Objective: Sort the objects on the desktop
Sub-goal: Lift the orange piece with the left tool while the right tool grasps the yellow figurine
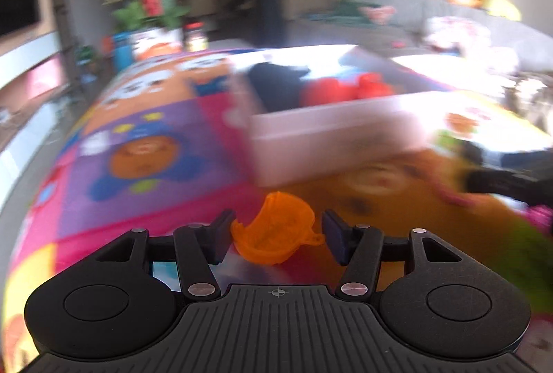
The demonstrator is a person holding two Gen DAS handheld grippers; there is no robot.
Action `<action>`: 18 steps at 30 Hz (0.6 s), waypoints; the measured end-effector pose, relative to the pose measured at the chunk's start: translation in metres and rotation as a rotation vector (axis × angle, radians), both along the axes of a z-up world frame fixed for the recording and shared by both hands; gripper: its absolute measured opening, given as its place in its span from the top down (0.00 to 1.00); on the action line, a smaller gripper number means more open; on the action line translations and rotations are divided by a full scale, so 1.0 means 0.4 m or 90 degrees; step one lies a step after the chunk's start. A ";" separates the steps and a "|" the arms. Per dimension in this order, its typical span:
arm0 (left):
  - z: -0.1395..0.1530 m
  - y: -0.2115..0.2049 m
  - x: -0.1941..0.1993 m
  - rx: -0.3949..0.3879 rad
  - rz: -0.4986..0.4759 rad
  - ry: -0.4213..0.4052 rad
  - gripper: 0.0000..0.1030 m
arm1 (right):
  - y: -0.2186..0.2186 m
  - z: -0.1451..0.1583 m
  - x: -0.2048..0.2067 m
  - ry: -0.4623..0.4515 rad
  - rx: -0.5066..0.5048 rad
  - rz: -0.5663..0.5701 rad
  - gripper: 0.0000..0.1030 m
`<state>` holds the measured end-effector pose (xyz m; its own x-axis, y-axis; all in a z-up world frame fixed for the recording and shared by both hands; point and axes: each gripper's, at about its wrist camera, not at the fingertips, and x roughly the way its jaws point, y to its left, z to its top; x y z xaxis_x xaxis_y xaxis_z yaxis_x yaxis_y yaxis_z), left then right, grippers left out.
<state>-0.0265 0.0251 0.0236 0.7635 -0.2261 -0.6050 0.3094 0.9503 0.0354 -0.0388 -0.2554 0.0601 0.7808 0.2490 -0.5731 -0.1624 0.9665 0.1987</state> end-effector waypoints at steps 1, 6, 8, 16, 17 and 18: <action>-0.002 -0.024 -0.018 -0.002 -0.024 -0.001 0.41 | 0.001 -0.001 0.000 0.001 -0.001 0.000 0.00; -0.020 -0.108 -0.067 -0.006 -0.084 0.007 0.39 | 0.005 -0.001 -0.002 -0.001 -0.008 -0.004 0.00; -0.032 -0.123 -0.081 0.003 -0.088 0.011 0.28 | 0.006 -0.002 -0.001 0.003 -0.011 -0.002 0.00; -0.039 -0.109 -0.094 0.086 -0.038 -0.016 0.11 | 0.018 -0.014 0.009 0.050 -0.042 -0.008 0.00; -0.038 -0.100 -0.090 0.092 -0.028 -0.016 0.08 | 0.024 -0.015 0.007 0.052 -0.051 -0.008 0.00; -0.036 -0.089 -0.086 0.090 -0.018 -0.014 0.08 | 0.029 -0.016 0.005 0.054 -0.061 -0.006 0.00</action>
